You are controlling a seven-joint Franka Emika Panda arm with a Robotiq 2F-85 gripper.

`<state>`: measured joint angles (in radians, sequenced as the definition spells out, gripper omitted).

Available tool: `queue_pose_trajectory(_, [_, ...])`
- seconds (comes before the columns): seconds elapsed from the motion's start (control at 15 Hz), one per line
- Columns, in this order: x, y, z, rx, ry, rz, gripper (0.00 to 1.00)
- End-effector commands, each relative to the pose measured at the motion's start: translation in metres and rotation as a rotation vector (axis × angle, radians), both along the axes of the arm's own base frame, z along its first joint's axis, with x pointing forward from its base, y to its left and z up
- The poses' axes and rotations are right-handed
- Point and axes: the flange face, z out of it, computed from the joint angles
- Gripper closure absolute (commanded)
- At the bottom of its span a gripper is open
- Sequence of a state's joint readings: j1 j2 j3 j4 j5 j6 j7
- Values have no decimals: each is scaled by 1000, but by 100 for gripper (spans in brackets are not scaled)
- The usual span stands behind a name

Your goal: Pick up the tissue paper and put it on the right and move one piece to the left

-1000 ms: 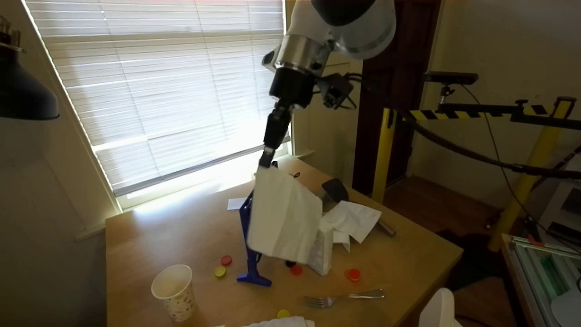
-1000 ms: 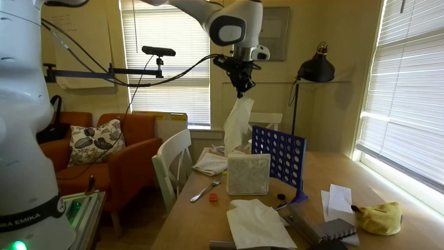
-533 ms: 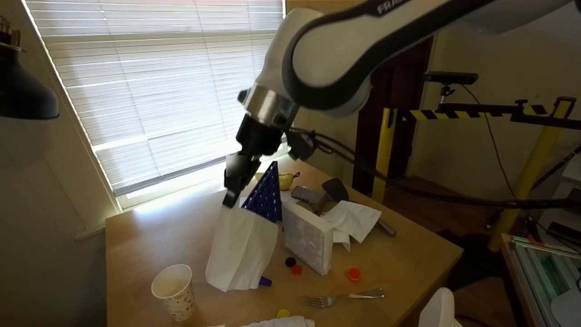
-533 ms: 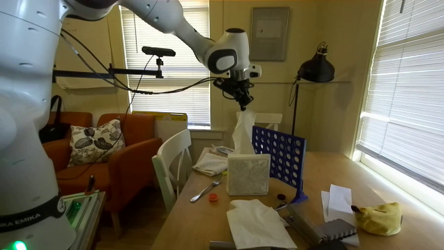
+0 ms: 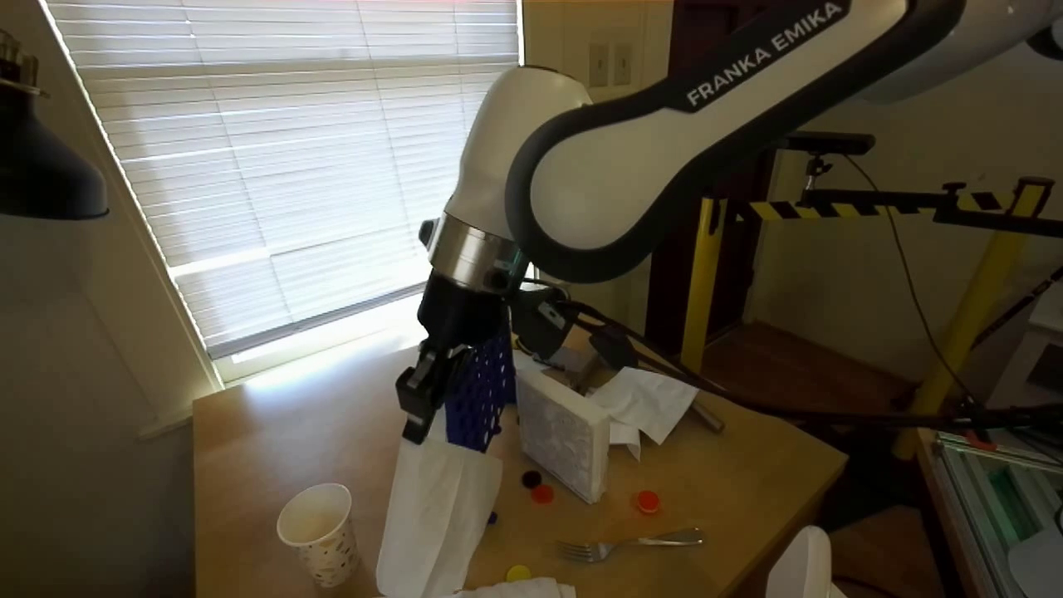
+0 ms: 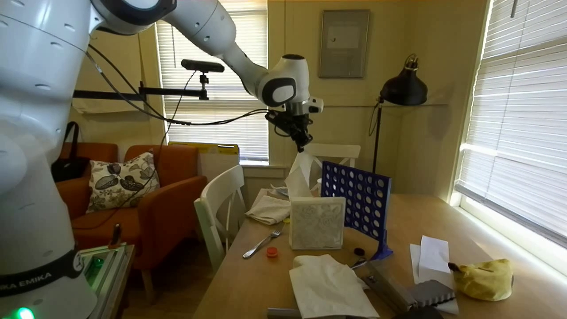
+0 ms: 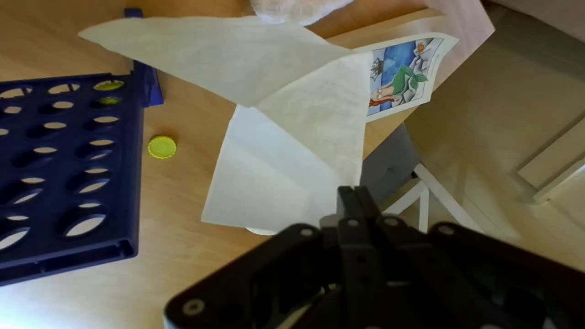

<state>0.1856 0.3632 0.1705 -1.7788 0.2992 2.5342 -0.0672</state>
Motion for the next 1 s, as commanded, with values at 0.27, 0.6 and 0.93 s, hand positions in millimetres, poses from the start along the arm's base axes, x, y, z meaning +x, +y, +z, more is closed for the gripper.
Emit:
queue_pose_trajectory(0.27, [2,19,-46,-20,-106,-8,100])
queue_pose_trajectory(0.6, [-10,31,-90,-48,-58,43,100])
queue_pose_trajectory(0.93, [-25,30,-120,-120,3,118,74])
